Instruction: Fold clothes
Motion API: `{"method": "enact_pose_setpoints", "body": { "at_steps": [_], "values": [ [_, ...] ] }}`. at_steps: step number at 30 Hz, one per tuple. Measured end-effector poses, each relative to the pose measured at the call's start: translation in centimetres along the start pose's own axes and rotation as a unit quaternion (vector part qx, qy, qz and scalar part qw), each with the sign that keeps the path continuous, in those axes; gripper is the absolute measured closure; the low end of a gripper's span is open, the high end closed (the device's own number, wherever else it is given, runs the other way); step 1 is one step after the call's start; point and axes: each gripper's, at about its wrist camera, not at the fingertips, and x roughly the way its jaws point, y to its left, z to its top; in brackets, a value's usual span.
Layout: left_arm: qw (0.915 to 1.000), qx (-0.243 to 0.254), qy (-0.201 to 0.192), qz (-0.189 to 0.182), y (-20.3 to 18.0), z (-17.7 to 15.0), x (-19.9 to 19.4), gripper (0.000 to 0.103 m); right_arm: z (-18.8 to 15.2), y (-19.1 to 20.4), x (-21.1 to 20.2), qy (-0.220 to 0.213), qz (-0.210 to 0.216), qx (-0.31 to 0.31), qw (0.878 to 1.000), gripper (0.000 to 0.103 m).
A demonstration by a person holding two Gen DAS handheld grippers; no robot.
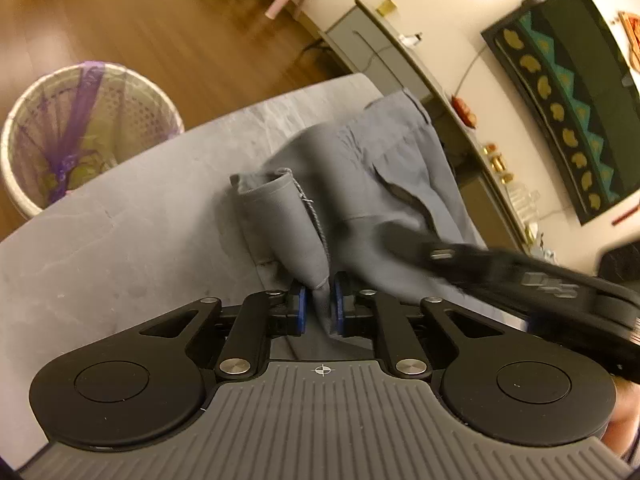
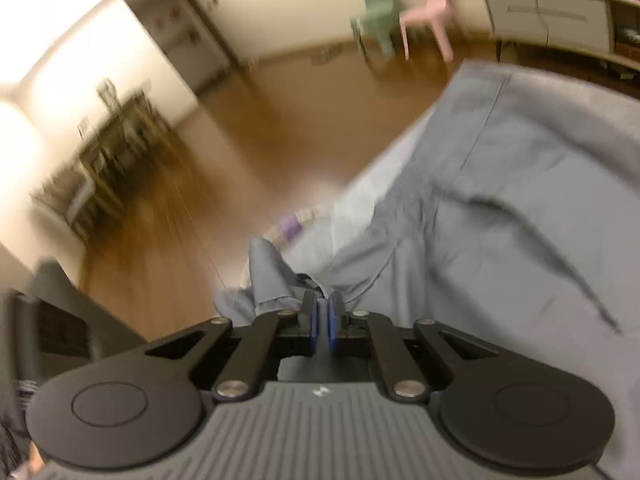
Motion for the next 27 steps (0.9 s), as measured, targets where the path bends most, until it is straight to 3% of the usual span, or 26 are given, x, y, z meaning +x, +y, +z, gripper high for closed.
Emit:
{"method": "enact_pose_setpoints", "body": {
  "at_steps": [4,5,7,12,15,18,20,23,24,27],
  "values": [
    [0.9989,-0.038,-0.020,-0.019,0.6,0.4,-1.4,0.064,0.3,-1.8,-3.4,-0.067,0.002,0.041,0.997,0.098],
    [0.9984,-0.046,-0.027,-0.019,0.8,0.5,-1.6,0.054,0.2,-2.2,-3.8,-0.076,0.002,0.048,0.996,0.098],
    [0.9973,-0.061,-0.037,-0.013,1.3,0.6,-1.9,0.043,0.1,-3.0,-4.0,-0.086,-0.003,0.061,0.994,0.098],
    [0.9955,-0.076,-0.032,-0.045,1.8,0.9,-1.2,0.035,0.1,-4.2,-3.9,-0.097,0.028,0.109,0.989,0.098],
    [0.9958,-0.081,-0.029,-0.032,1.8,0.7,-0.1,0.039,-0.7,-3.6,-4.0,-0.092,0.043,0.114,0.988,0.098],
    [0.9974,-0.062,-0.022,-0.029,1.6,0.4,0.6,0.062,-1.1,-2.9,-4.4,-0.101,0.035,0.110,0.988,0.098],
    [0.9991,-0.027,-0.025,0.023,0.8,0.3,0.7,0.082,-1.9,-1.6,-4.1,-0.095,0.014,0.075,0.993,0.099],
    [0.9934,0.022,-0.036,0.106,-0.4,0.1,0.5,0.101,-3.7,1.1,-2.4,-0.057,-0.015,0.004,0.998,0.101],
    [0.9919,0.028,-0.037,0.118,-0.5,0.0,0.4,0.101,-4.4,1.7,-1.6,-0.045,-0.031,-0.019,0.998,0.101],
    [0.9936,0.012,-0.029,0.109,0.4,0.2,0.0,0.103,-5.6,2.5,0.5,-0.023,-0.065,-0.058,0.996,0.101]
  ]
}}
